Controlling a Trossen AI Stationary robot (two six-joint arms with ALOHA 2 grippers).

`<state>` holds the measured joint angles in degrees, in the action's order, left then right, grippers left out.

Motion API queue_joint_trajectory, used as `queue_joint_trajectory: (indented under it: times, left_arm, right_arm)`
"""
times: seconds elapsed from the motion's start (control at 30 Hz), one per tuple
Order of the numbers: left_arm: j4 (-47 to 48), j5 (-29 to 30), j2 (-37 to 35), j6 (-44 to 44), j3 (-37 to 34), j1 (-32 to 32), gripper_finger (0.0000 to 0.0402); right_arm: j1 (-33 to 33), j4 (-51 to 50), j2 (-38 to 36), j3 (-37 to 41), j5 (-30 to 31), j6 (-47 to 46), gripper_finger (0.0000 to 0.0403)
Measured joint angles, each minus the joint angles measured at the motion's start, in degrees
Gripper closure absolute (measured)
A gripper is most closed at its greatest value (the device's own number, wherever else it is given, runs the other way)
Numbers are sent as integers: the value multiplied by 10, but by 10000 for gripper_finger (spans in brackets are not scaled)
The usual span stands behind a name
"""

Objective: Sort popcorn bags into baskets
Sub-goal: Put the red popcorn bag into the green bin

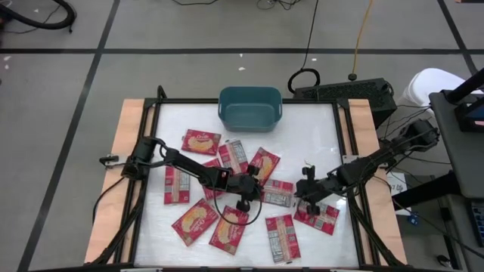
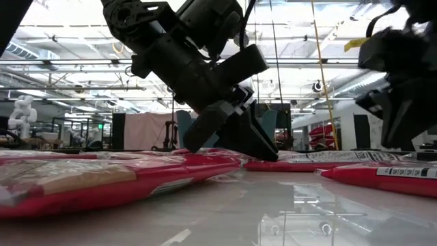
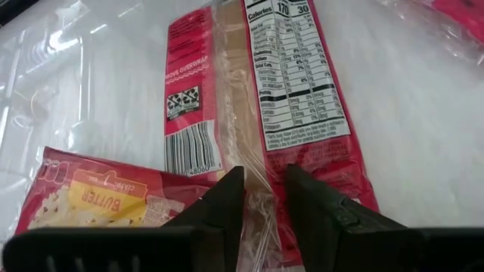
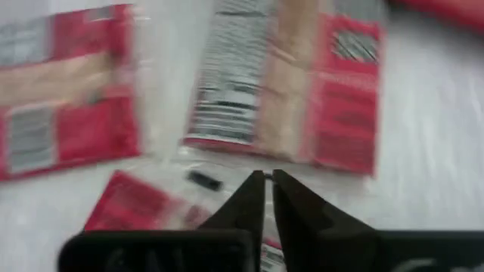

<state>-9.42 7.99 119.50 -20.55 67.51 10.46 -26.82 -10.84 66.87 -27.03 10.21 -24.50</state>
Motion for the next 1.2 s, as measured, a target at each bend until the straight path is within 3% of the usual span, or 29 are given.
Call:
queue_joint_trajectory:
  times: [0.37,0.53,0.7,0.93,1.2]
  left_arm:
    - [12,11,0,-13,0,-2,309]
    - [13,12,0,-18,-1,-2,309]
    - [15,14,0,-18,-1,-3,309]
    - [15,16,-7,-8,-2,-2,309]
    - [89,15,-138,16,-2,13,309]
  right_arm:
    - [-24,6,59,0,93,276,202]
    - [-17,87,117,-1,116,367,164]
    - [-14,177,151,0,136,434,186]
    - [-14,218,138,1,133,463,271]
    - [-13,235,107,1,139,411,354]
